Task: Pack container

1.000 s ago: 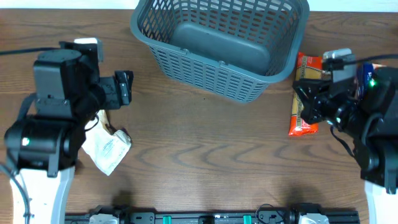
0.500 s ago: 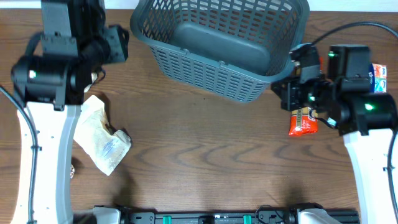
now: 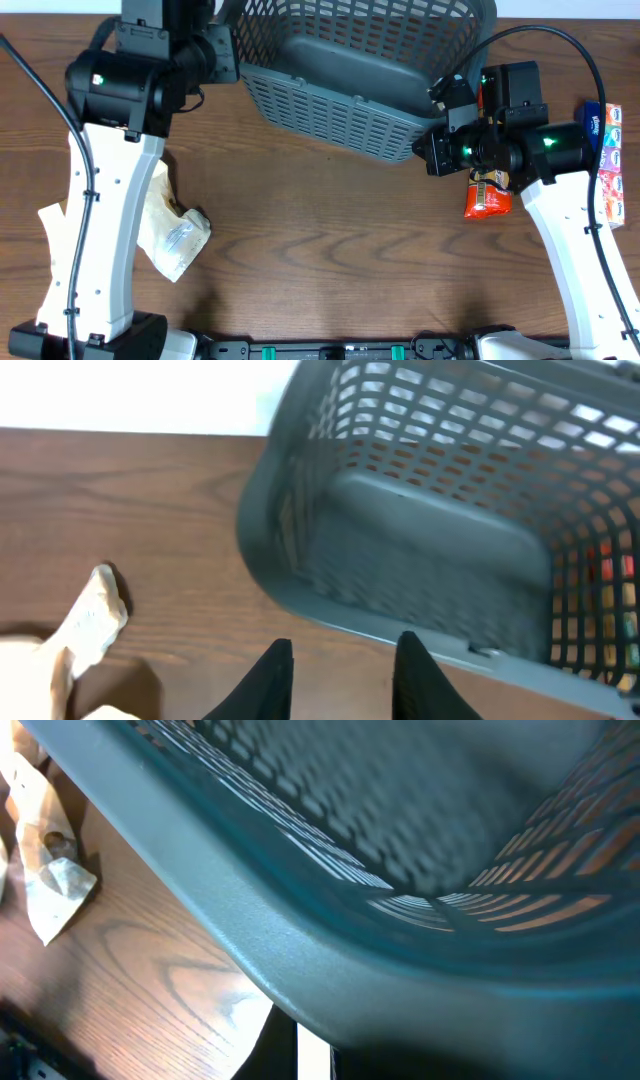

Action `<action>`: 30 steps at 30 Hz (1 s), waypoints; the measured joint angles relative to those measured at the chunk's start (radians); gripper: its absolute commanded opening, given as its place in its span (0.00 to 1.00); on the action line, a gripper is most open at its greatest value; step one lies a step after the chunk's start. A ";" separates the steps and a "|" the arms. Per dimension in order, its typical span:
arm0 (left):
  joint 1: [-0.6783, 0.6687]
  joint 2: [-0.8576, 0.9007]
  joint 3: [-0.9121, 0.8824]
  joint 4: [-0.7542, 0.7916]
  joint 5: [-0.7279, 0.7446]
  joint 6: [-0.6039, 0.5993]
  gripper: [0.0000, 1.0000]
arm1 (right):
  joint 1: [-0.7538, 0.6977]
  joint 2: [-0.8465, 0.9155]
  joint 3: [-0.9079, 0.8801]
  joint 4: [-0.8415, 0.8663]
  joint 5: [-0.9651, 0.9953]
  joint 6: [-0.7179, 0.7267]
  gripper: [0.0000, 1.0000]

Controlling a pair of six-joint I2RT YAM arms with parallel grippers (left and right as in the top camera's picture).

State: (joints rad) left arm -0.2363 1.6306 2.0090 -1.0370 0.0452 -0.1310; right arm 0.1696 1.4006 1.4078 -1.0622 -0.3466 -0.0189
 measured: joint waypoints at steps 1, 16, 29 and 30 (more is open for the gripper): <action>-0.005 0.000 0.000 0.000 0.000 0.018 0.21 | 0.000 0.000 0.000 0.000 0.005 0.000 0.01; -0.024 0.046 0.000 0.039 0.000 0.224 0.19 | 0.000 0.000 0.000 -0.026 0.030 -0.015 0.01; -0.024 0.223 0.000 0.062 0.000 0.280 0.10 | 0.000 0.000 0.000 -0.047 0.049 -0.023 0.01; -0.025 0.225 0.000 0.065 0.000 0.286 0.10 | 0.000 0.000 0.000 -0.048 0.050 -0.023 0.01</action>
State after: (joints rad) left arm -0.2611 1.8557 2.0090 -0.9722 0.0452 0.1551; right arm 0.1696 1.4006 1.4078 -1.1099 -0.2970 -0.0418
